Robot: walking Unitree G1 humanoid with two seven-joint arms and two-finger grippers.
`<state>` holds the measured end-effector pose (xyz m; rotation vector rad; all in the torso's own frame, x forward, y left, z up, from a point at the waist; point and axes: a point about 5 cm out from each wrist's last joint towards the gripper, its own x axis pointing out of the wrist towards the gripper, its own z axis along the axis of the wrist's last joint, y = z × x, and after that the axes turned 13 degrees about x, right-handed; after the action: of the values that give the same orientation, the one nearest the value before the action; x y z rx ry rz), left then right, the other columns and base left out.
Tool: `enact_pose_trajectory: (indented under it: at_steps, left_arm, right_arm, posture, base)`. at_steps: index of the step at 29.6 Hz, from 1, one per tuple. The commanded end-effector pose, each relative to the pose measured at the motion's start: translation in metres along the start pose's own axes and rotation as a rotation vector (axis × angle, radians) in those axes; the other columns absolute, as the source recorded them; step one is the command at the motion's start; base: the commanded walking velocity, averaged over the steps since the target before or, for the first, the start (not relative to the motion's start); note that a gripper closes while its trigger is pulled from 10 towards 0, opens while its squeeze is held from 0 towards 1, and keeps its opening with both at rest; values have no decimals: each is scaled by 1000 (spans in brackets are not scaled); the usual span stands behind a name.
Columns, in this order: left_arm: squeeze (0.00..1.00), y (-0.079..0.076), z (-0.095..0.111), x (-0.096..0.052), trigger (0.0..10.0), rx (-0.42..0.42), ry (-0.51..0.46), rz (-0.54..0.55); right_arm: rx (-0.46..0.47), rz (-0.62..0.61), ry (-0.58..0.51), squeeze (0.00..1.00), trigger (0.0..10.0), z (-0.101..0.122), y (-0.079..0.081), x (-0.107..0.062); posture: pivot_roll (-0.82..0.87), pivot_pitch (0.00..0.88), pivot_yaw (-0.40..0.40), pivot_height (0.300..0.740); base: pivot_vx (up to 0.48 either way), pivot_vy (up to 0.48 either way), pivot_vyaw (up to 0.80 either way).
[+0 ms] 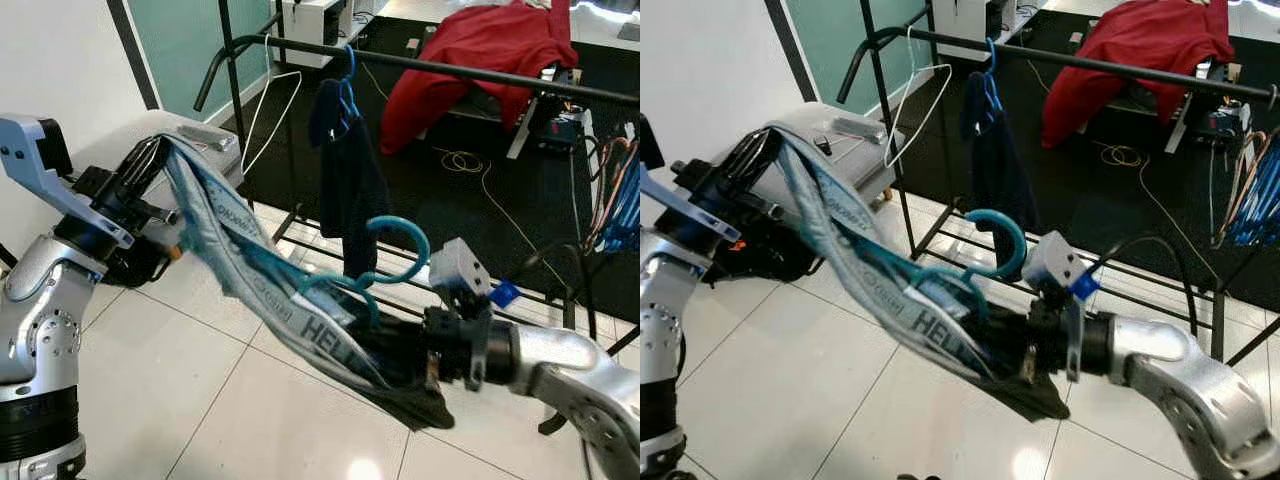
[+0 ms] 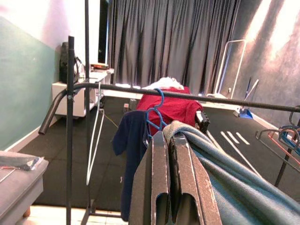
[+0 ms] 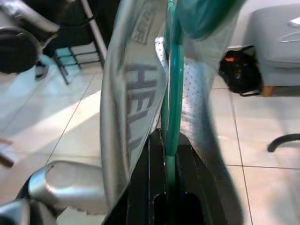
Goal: Hang hanger
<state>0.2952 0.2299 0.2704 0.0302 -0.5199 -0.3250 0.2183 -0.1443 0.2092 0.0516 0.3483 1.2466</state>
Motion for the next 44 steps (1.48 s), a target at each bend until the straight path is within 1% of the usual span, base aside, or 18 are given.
enact_pose_trajectory:
  at_steps: [1,4,6,8,15,16,19,23,25,26,27,28,29,30,31,34,41,44]
  left_arm:
    - [0,5,3,1,0,22,-9,18]
    - [0,6,3,2,0,25,-6,26]
    - [0,9,1,2,0,31,4,37]
    - [0,12,1,1,0,39,7,46]
    - [0,18,3,-1,0,62,14,68]
    - [0,20,2,-3,0,71,21,77]
    - [0,25,1,-6,0,88,34,97]
    - [0,28,1,-7,0,94,36,103]
    - [0,31,2,-8,0,100,39,110]
    - [0,33,1,-8,0,106,44,113]
    - [0,33,1,-8,0,106,44,113]
    - [0,33,0,-8,0,110,48,115]
    - [0,33,0,-8,0,110,48,115]
    - [0,33,-1,-7,0,111,52,115]
    - [0,33,-1,-7,0,111,52,115]
    - [0,31,-4,-6,0,109,58,110]
    - [0,30,-6,-5,0,109,61,105]
    - [0,29,-7,-4,0,106,63,101]
  right_arm:
    - [-5,43,42,0,10000,-3,7,3]
    - [-36,27,84,0,10000,-4,7,2]
    - [-73,5,35,0,10000,4,5,-1]
    - [-67,-78,-15,0,10000,12,-6,-7]
    - [-127,-248,-21,0,10000,18,-27,-24]
    - [-145,-295,-64,0,10000,27,-31,-30]
    - [-170,-342,-156,0,10000,46,-34,-43]
    - [-173,-372,-148,0,10000,45,-38,-48]
    - [-175,-371,-140,0,10000,45,-38,-52]
    - [-172,-311,-125,0,10000,43,-30,-51]
    - [-172,-311,-125,0,10000,43,-30,-51]
    - [-159,-218,-124,0,10000,42,-19,-47]
    - [-159,-218,-124,0,10000,42,-19,-47]
    - [-134,-114,-121,0,10000,41,-6,-43]
    - [-134,-114,-121,0,10000,41,-6,-43]
    - [-111,18,-63,0,10000,34,11,-37]
    - [-105,81,-34,0,10000,31,20,-36]
    - [-145,47,-86,0,10000,39,16,-37]
  posture:
    - [-128,125,34,740]
    - [-128,125,35,740]
    - [-129,124,38,740]
    - [-132,123,40,740]
    - [-129,123,38,740]
    - [-128,123,40,740]
    - [-129,123,41,740]
    - [-129,124,41,740]
    - [-128,122,42,740]
    - [-130,122,45,740]
    - [-130,122,45,740]
    - [-129,120,45,740]
    - [-129,120,45,740]
    - [-129,120,45,740]
    - [-129,120,45,740]
    - [-133,116,49,740]
    - [-135,114,53,740]
    - [-136,115,54,740]
  base:
    - [0,0,0]
    - [0,0,0]
    - [0,0,0]
    - [0,0,0]
    - [0,0,0]
    - [0,0,0]
    - [0,0,0]
    - [0,0,0]
    - [0,0,0]
    - [0,0,0]
    - [0,0,0]
    - [0,0,0]
    - [0,0,0]
    - [0,0,0]
    - [0,0,0]
    - [0,0,0]
    - [0,0,0]
    - [0,0,0]
